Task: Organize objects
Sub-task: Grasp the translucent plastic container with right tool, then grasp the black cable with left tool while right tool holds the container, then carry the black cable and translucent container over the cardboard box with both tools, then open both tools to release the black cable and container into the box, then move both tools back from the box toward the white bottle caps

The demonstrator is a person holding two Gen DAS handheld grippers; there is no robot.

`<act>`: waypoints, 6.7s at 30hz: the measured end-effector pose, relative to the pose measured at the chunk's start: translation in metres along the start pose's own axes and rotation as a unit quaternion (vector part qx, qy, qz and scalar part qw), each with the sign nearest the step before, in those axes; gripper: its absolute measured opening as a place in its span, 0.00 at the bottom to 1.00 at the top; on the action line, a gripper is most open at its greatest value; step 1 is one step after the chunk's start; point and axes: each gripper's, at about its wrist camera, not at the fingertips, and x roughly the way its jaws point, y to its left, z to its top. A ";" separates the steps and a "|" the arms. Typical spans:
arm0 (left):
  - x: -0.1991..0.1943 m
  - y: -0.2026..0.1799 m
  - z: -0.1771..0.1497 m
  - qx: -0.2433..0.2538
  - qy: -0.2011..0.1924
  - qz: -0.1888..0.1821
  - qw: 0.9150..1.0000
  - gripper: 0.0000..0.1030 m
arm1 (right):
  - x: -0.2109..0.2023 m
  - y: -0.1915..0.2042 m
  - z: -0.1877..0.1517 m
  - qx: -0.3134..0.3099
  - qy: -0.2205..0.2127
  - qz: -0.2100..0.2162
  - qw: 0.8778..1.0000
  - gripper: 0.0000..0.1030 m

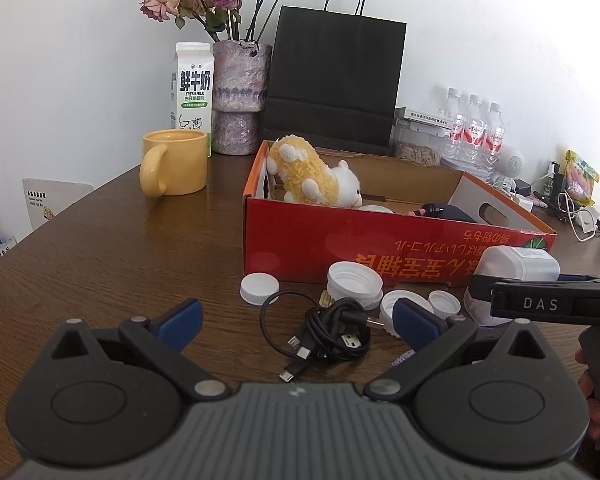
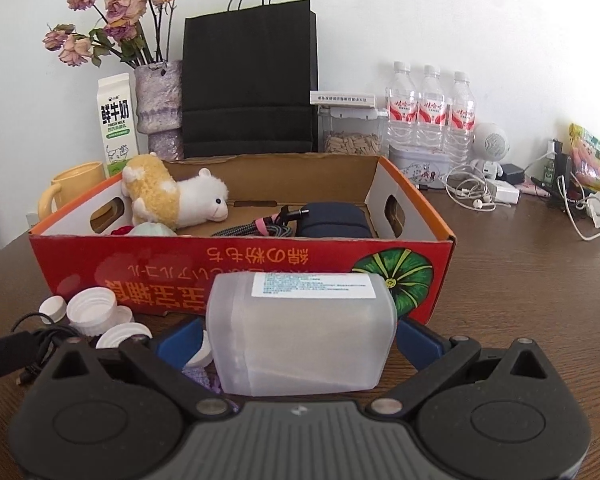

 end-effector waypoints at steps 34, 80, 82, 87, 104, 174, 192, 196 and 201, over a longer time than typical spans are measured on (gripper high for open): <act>0.013 0.004 -0.001 -0.016 0.040 -0.007 0.999 1.00 | -0.056 -0.045 -0.010 0.026 -0.122 -0.013 0.992 0.79; -0.002 -0.010 0.000 0.001 -0.023 -0.037 0.999 0.22 | -0.072 -0.028 -0.020 -0.016 -0.139 0.027 0.990 0.79; -0.008 -0.010 0.000 0.000 -0.039 -0.037 0.999 0.22 | -0.072 -0.029 -0.021 -0.015 -0.138 0.027 0.990 0.79; -0.011 -0.011 0.001 0.001 -0.049 -0.036 0.998 0.22 | -0.071 -0.029 -0.020 -0.012 -0.136 0.028 0.990 0.79; -0.024 -0.029 0.025 0.005 -0.087 -0.052 0.995 0.22 | -0.082 -0.023 -0.003 -0.020 -0.159 0.051 0.986 0.79; 0.044 -0.035 0.082 -0.017 -0.145 -0.007 0.989 1.00 | -0.012 -0.005 0.054 -0.024 -0.140 0.032 0.989 1.00; 0.017 -0.031 0.058 0.018 -0.140 -0.019 0.990 1.00 | -0.034 -0.003 0.034 -0.052 -0.124 0.050 0.990 1.00; 0.010 -0.029 0.053 0.018 -0.141 -0.012 0.990 1.00 | -0.038 -0.001 0.028 -0.059 -0.120 0.052 0.990 1.00; -0.008 -0.022 0.050 0.005 -0.140 -0.004 0.990 1.00 | -0.048 -0.001 0.021 -0.061 -0.113 0.046 0.991 1.00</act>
